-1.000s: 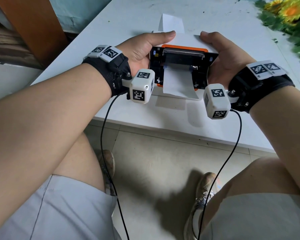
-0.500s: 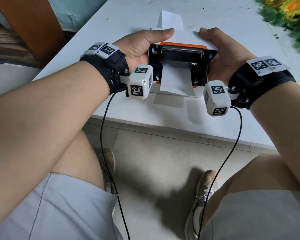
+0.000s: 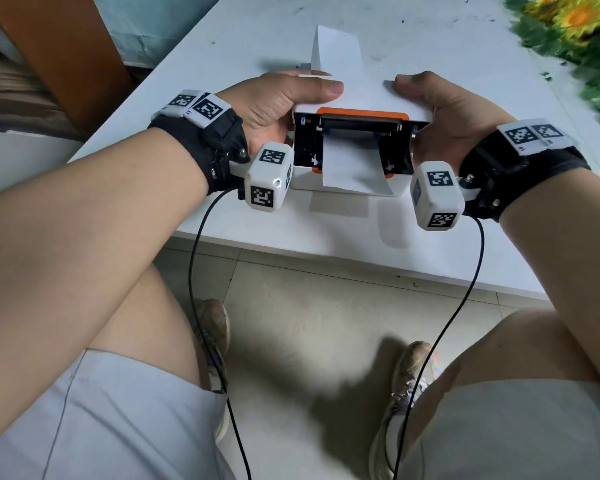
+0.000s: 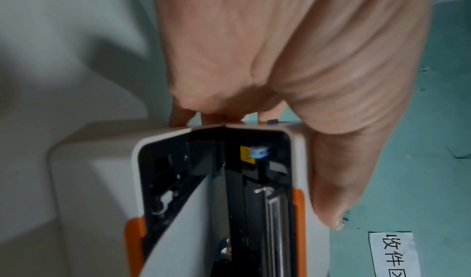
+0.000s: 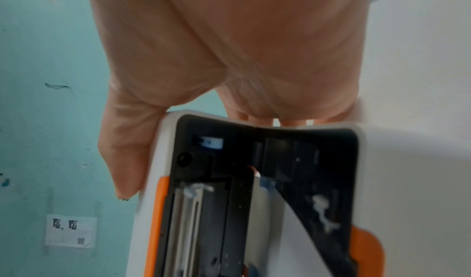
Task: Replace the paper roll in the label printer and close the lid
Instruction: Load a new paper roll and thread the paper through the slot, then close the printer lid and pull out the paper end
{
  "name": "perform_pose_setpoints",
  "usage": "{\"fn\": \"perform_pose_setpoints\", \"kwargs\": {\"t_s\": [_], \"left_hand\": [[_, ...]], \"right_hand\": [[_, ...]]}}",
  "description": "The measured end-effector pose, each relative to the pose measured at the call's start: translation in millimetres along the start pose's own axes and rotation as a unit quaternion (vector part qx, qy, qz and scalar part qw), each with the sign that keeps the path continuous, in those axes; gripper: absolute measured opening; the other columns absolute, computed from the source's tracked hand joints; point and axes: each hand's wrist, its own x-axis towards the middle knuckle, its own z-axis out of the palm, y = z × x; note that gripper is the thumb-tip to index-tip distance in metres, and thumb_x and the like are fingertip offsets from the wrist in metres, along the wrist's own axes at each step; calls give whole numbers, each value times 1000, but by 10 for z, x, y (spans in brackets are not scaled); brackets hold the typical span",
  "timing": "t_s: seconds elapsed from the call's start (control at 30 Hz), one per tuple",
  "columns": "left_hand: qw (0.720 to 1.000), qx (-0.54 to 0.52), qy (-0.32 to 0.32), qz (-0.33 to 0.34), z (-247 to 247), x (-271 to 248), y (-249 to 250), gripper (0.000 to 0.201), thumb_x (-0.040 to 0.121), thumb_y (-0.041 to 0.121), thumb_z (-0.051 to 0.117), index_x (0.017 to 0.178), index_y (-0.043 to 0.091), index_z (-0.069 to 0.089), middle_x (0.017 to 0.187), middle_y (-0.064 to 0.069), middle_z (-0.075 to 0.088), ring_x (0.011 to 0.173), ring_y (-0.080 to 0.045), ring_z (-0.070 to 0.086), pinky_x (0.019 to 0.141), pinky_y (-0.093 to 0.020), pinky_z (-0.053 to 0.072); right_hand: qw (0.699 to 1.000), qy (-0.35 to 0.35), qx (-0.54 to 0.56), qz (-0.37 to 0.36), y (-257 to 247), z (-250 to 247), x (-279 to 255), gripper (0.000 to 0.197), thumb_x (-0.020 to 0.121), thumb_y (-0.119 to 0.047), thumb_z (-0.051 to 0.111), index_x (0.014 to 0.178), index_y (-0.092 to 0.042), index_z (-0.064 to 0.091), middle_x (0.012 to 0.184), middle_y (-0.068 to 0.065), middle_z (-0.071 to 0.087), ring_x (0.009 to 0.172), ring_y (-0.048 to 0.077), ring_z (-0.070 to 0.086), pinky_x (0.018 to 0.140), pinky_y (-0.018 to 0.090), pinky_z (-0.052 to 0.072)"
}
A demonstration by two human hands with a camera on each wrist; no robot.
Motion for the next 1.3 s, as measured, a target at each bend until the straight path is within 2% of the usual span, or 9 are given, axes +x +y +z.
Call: {"fn": "perform_pose_setpoints", "kwargs": {"t_s": [0.2, 0.4, 0.5, 0.6, 0.73, 0.9, 1.0, 1.17, 1.3], "left_hand": [[999, 36, 8, 32, -64, 35, -47, 42, 81, 11, 85, 118, 22, 70, 111, -3, 71, 104, -24, 67, 79, -39, 58], [996, 74, -27, 49, -93, -2, -113, 53, 71, 4, 85, 119, 20, 69, 115, -2, 72, 106, -19, 72, 91, -42, 61], [994, 88, -46, 54, -99, -55, -139, 62, 69, -9, 85, 124, 14, 67, 120, -8, 73, 107, -20, 75, 86, -34, 63], [988, 131, -43, 70, -105, -99, -170, 72, 65, -10, 88, 129, 14, 66, 131, -15, 71, 112, -21, 74, 87, -31, 62], [985, 146, -40, 88, -106, -120, -195, 71, 71, -14, 84, 133, 13, 65, 130, -13, 71, 112, -18, 72, 90, -30, 61], [988, 122, -31, 87, -111, -115, -229, 80, 65, -7, 87, 139, 11, 63, 136, -14, 70, 126, -24, 68, 104, -35, 57], [990, 106, -24, 84, -89, -115, -237, 82, 66, -7, 85, 143, 8, 60, 141, -18, 67, 133, -28, 64, 108, -36, 55], [988, 129, -4, 83, -19, -100, -212, 74, 77, -13, 82, 144, 10, 59, 142, -19, 65, 131, -24, 64, 112, -39, 52], [979, 182, 42, 79, 41, -100, -196, 75, 81, -9, 83, 148, 14, 57, 136, -10, 69, 132, -22, 64, 113, -38, 52]], "right_hand": [[998, -49, -36, -10, 14, -135, 85, 46, 90, -17, 76, 135, -13, 65, 140, 10, 71, 125, 31, 72, 104, 52, 57], [996, -25, -62, -60, 69, -240, 135, 47, 91, -1, 65, 132, -22, 62, 133, 5, 68, 132, 26, 68, 99, 41, 61], [990, -35, -113, -71, 77, -300, 134, 64, 82, 5, 66, 139, -20, 60, 146, 9, 68, 126, 28, 72, 109, 47, 55], [983, -57, -160, -64, 76, -367, 153, 82, 69, 6, 80, 145, -13, 58, 157, 17, 56, 142, 36, 59, 127, 60, 30], [978, -83, -186, -42, 68, -398, 187, 112, 59, -4, 96, 158, -8, 44, 163, 20, 49, 147, 38, 54, 127, 64, 29], [984, -57, -166, -37, 44, -359, 117, 86, 77, 8, 74, 157, -12, 48, 163, 14, 49, 144, 30, 58, 125, 47, 39], [984, -26, -175, -18, 33, -286, 36, 78, 79, 4, 76, 152, -17, 56, 156, 7, 59, 139, 25, 63, 120, 41, 47], [978, 57, -201, 1, 9, -169, -104, 48, 92, -3, 76, 134, -26, 69, 132, -6, 77, 129, 19, 70, 87, 33, 61], [966, 105, -236, 22, 11, -56, -179, 39, 93, -12, 80, 128, -22, 67, 132, -2, 77, 123, 24, 71, 105, 48, 54]]}}
